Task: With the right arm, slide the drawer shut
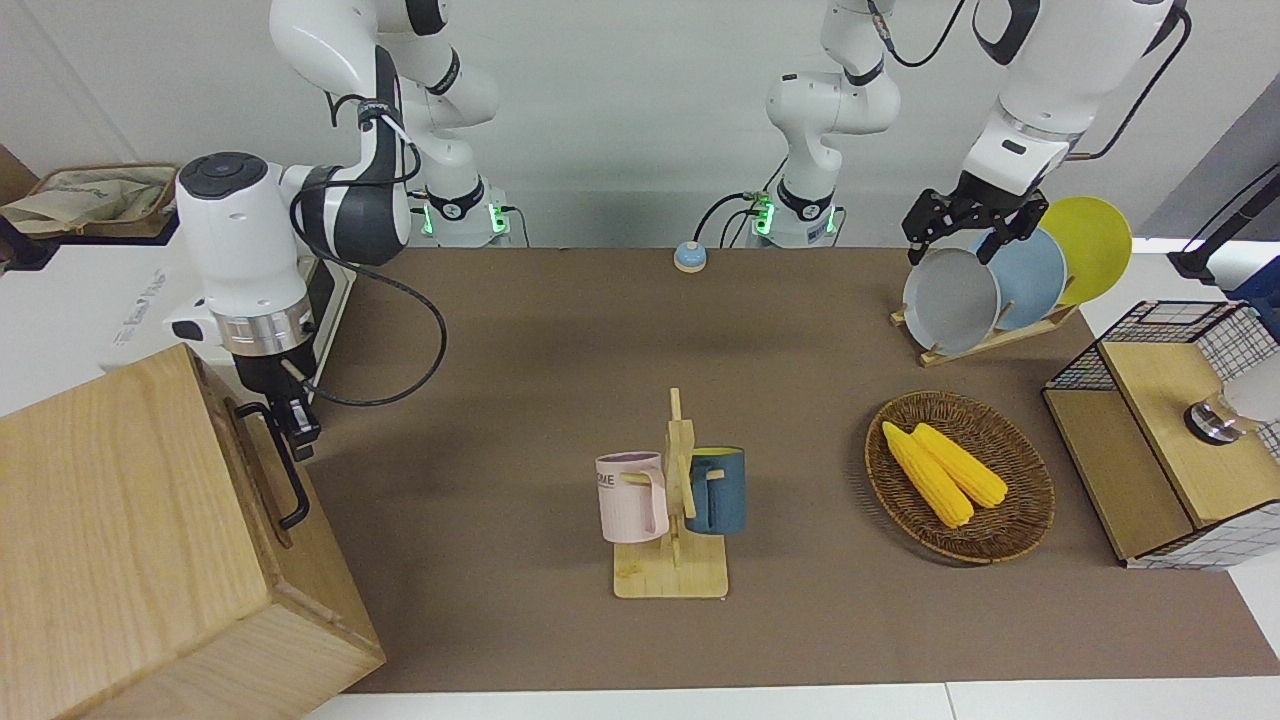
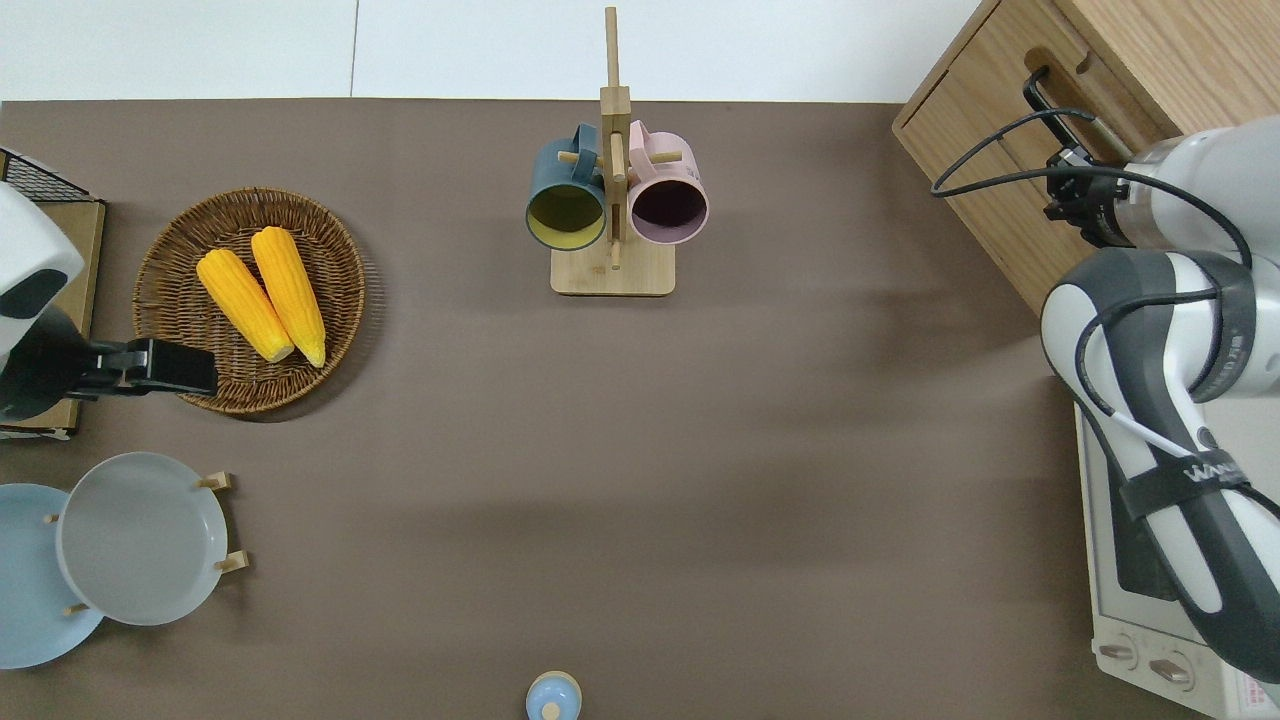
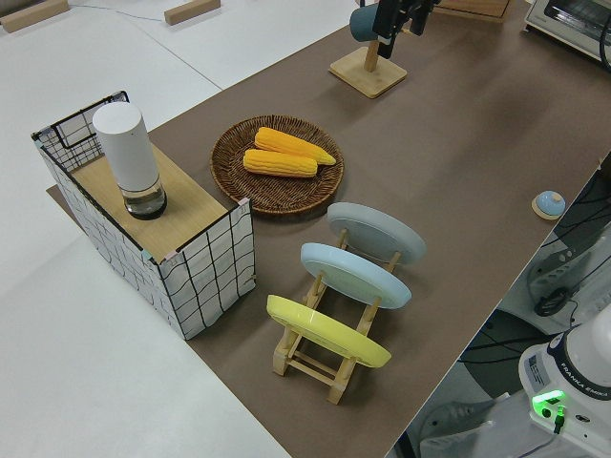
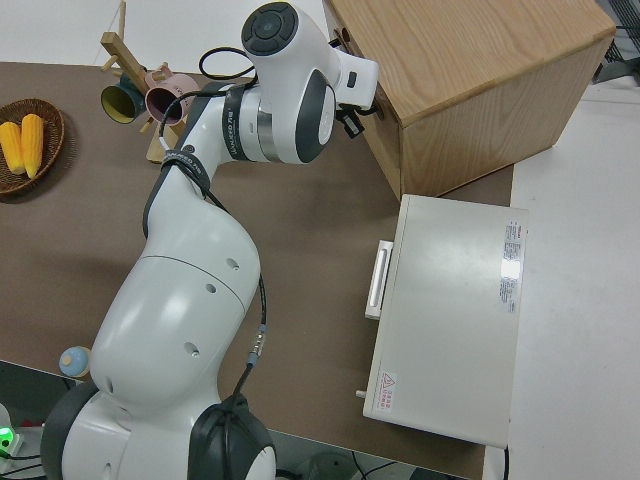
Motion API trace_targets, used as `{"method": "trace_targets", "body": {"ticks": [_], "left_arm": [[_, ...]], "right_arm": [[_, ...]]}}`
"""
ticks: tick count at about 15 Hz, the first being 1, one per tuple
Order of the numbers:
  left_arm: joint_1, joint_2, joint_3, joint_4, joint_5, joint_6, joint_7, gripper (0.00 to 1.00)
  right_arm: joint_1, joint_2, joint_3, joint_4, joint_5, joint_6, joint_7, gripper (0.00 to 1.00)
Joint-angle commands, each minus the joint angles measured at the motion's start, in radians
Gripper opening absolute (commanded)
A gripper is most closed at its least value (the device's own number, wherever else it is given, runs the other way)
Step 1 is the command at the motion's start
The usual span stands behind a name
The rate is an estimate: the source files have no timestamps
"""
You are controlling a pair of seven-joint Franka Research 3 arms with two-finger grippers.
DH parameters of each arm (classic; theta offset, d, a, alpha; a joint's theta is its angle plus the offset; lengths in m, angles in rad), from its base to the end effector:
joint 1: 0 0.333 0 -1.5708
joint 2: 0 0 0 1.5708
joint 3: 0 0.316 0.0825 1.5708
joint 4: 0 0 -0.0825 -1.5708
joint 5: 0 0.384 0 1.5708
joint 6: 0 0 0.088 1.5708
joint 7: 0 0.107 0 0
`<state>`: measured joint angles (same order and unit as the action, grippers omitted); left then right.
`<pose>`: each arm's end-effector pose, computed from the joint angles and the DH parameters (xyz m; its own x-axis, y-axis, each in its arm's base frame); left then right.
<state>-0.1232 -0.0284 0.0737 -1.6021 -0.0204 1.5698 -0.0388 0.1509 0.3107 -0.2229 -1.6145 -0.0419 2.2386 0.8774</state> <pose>0.5446 -0.0286 0.6252 0.9999 -0.0108 -0.0048 -0.0107 -0.9997 0.0223 0.6788 -0.0330 0.4828 0.5710 -0.7711 0.2817 -0.7607 -0.6260 -0.1718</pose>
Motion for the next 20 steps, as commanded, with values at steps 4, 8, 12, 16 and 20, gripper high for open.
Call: {"method": "trace_targets", "body": {"ticks": [4,8,12,16,20], "left_arm": [[-0.003,-0.008,0.003,0.002,0.013,-0.013,-0.001,1.0],[-0.003,-0.008,0.003,0.002,0.013,-0.014,-0.001,1.0],[-0.003,-0.008,0.003,0.002,0.013,-0.013,-0.001,1.0],[-0.003,-0.008,0.003,0.002,0.013,-0.013,-0.001,1.0],[-0.003,-0.008,0.003,0.002,0.013,-0.014,-0.001,1.0]], "right_arm": [[0.005,-0.014,0.016,0.013,-0.006,-0.01,-0.022,0.0],[0.022,-0.073,0.031,-0.021,-0.01,-0.069,-0.032,0.0],[0.03,-0.126,0.069,-0.027,-0.012,-0.183,-0.145,0.0],[0.035,-0.2,0.076,-0.041,0.005,-0.273,-0.337,0.0],[0.035,-0.266,0.076,-0.059,0.04,-0.344,-0.512,0.0]]}}
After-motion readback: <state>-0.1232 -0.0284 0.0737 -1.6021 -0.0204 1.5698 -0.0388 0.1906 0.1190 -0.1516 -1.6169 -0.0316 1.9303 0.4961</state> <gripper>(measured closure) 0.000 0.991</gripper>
